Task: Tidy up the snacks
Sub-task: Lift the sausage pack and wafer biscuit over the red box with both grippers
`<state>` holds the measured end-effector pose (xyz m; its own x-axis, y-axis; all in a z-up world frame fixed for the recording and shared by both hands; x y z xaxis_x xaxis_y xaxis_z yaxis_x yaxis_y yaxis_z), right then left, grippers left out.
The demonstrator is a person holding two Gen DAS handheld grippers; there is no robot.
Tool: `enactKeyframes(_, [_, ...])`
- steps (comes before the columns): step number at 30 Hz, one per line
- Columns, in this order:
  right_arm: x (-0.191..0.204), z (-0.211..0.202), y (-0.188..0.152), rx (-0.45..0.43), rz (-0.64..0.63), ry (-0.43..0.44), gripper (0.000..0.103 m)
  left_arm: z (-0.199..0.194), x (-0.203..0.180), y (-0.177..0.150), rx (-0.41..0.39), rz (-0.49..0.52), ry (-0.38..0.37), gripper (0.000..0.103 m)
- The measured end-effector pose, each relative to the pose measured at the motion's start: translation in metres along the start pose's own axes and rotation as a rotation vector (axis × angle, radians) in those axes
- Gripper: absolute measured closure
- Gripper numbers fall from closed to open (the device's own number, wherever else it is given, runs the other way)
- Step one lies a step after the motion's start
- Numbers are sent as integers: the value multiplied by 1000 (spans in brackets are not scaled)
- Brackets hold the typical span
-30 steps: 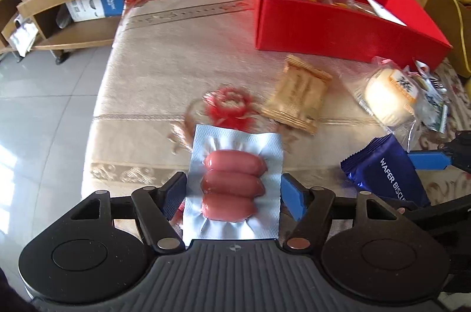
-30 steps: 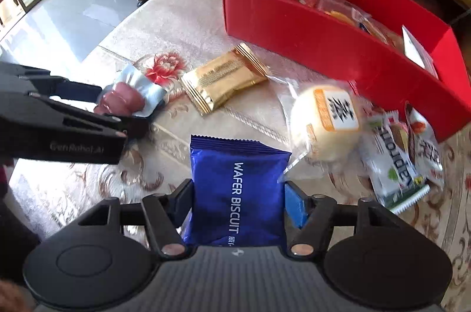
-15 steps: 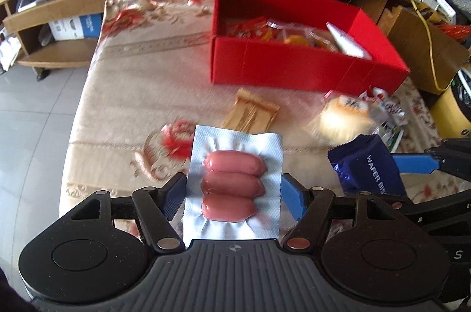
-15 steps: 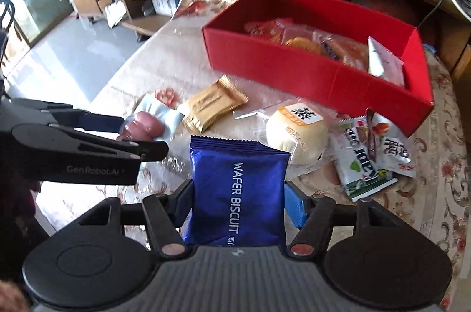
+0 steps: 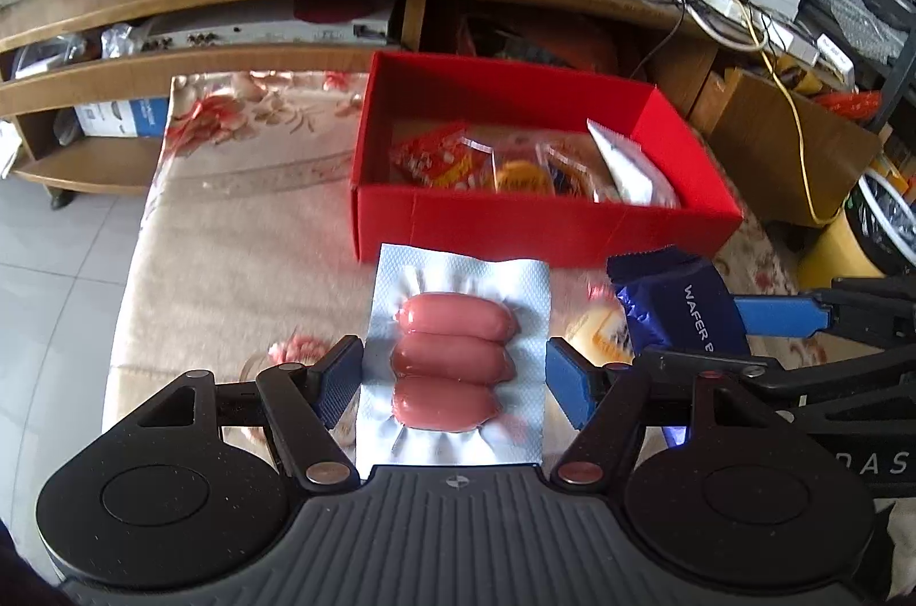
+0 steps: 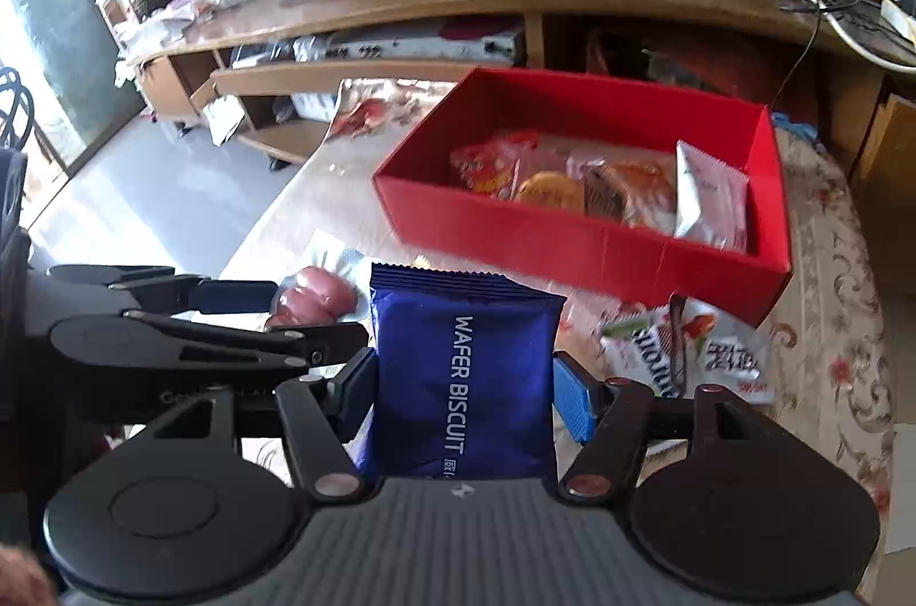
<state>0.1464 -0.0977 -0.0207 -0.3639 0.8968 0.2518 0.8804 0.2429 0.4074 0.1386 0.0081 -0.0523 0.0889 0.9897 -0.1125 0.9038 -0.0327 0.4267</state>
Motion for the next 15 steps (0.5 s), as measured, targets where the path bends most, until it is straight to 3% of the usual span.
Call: enactKeyframes(15, [-41, -10, 45, -76, 83, -41, 42, 11, -20, 58, -51, 30, 6, 28])
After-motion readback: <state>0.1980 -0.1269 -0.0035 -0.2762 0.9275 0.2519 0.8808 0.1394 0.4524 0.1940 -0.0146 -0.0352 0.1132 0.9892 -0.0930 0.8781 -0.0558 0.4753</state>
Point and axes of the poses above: each gripper's, at about its wrist camera, not at the fingertips, and z roughly the way its jaws point, x to its left, y to its top, the point moved 10 cm from there along z, roughly the way its jaws point, and after that the axes turned 12 degrees about x, right-handed, at the moved point
